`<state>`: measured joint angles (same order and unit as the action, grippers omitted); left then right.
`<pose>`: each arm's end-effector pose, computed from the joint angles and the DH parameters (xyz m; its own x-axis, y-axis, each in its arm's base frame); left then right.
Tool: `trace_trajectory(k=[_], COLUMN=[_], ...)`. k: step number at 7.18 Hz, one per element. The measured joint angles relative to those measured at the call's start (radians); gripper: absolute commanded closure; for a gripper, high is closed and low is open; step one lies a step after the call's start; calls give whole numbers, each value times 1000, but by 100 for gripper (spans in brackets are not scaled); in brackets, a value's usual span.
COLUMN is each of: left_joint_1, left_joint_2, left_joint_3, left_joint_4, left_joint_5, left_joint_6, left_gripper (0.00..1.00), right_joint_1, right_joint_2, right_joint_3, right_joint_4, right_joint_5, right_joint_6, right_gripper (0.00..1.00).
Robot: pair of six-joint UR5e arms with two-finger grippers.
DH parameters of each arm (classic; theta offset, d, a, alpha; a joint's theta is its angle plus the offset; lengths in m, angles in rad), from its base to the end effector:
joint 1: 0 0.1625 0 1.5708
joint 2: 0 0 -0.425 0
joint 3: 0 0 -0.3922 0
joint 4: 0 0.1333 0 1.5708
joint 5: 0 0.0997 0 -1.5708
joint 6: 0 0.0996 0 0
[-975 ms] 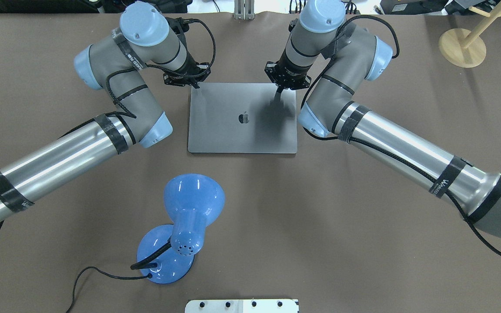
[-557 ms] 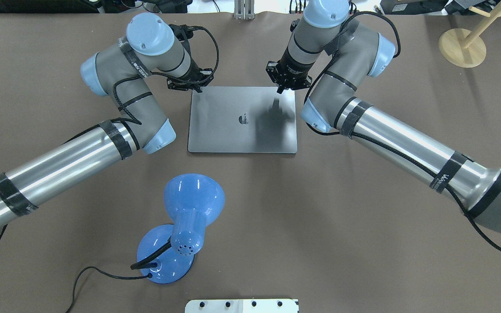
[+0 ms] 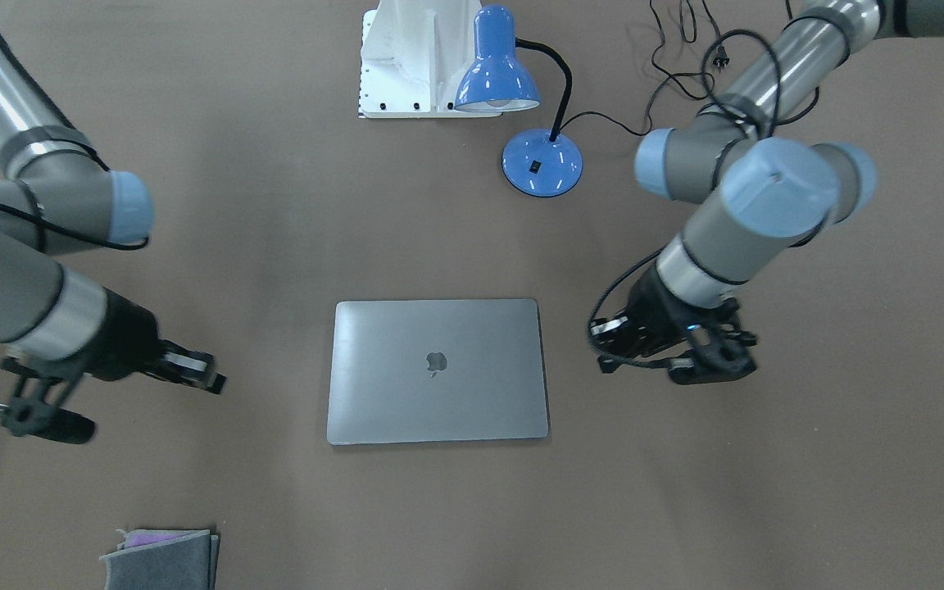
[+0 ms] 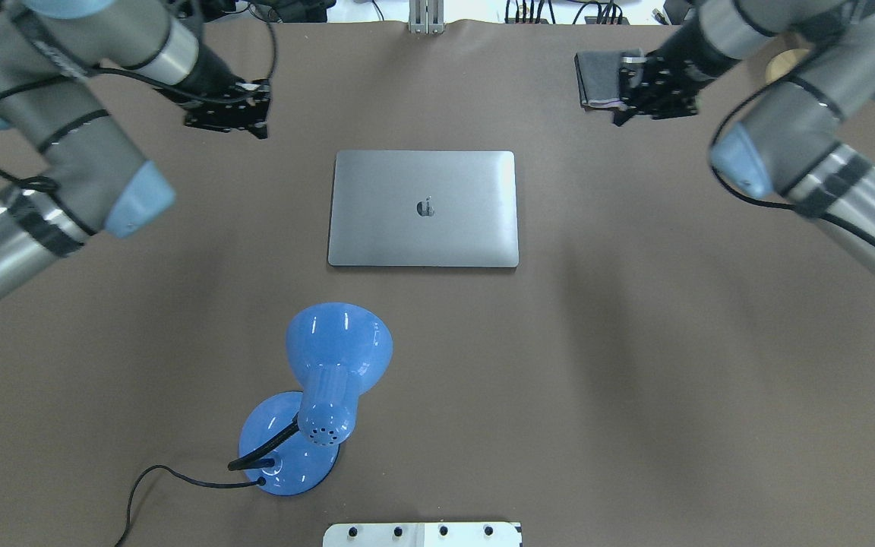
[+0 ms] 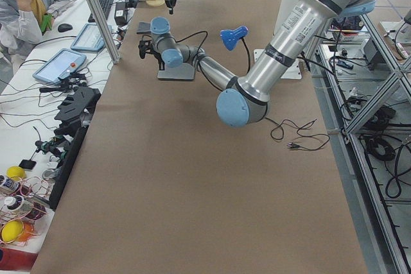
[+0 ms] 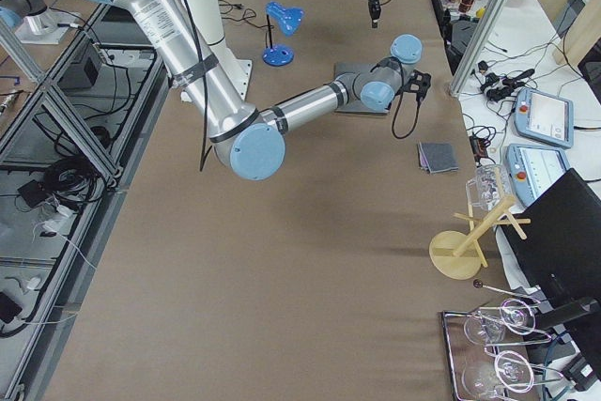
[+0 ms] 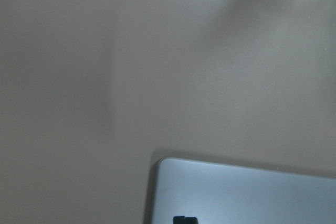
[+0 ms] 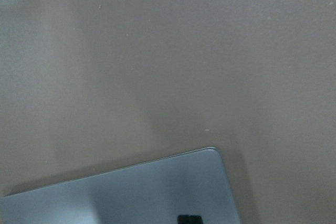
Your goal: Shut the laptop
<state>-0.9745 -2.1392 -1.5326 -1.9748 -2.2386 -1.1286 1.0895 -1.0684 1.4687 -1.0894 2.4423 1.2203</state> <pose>0.3278 -0.6105 0.2887 0.4601 -0.0795 -0.8843 0.1916 0.9814 0.0114 -0.2636 -0.6280 0.3460 0.3785 0.2473 0.8920 -0.1780 0.9651 -0.1920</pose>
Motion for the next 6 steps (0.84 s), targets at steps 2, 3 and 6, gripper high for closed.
trace_trajectory(k=[2,3,6], left_joint_1=[-156,-238,-469], left_joint_2=[253,380,667], left_joint_3=[-228,-293,-311], left_joint_4=[93,112,136], left_joint_5=[-119,-149,-168], left_joint_6=[245,410,966], left_gripper=[2,2,2], right_joint_1=[134,197,368], right_joint_2=[-299,-436,-659], right_joint_3=[207,259,279], right_joint_4=[-16,-17,-171], right_joint_5=[56,64,22], right_joint_6=[-242,-401,-989], right_gripper=[0,0,0])
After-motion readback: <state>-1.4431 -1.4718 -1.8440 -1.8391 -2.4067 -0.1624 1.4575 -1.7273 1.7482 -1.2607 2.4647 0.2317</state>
